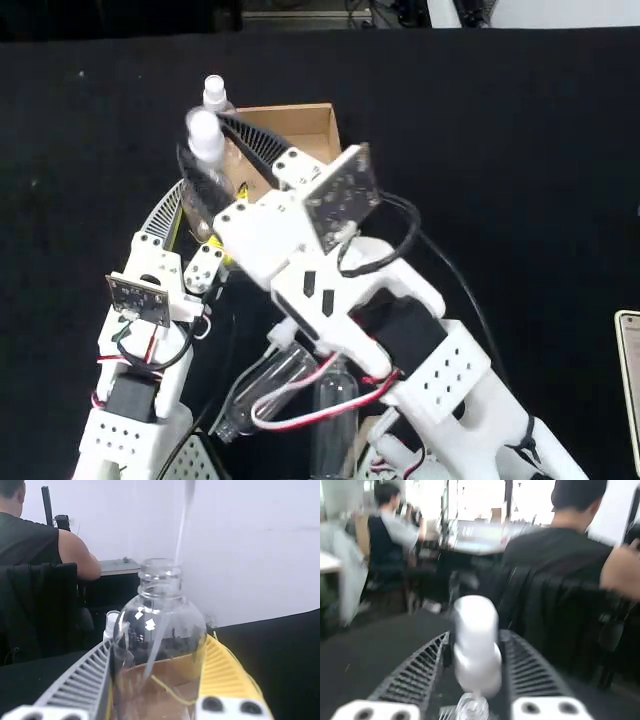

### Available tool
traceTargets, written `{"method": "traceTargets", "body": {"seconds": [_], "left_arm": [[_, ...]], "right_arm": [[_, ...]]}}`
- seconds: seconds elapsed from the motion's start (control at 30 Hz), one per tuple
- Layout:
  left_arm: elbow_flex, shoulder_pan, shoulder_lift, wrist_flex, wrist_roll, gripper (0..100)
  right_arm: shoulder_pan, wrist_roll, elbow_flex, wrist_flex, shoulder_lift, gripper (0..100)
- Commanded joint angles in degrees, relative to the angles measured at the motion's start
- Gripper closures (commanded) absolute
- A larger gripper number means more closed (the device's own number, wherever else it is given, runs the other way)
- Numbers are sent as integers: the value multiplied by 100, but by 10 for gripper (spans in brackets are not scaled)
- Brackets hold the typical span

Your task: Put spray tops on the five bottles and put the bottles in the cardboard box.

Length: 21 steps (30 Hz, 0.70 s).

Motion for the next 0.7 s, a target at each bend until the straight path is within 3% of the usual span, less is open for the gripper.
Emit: {"method": "traceTargets", "body": {"seconds": [0.0,0.23,0.33,0.47,0.57,0.67], "left_arm": [[57,40,-132,18,-26,970],[57,31,-132,18,-26,970],[57,13,-132,26,-26,970],[57,22,-132,26,-44,970],[57,31,-123,114,-26,970],[57,31,-123,413,-26,970]], "right_arm": [[-343,35,-655,782,-13,791],[-176,35,-1903,1767,-31,791],[580,35,-2264,2110,-92,791],[2127,-9,-2079,2734,-215,791],[2989,-9,-1349,2927,-207,791],[3490,-9,-295,2488,-198,791]]}}
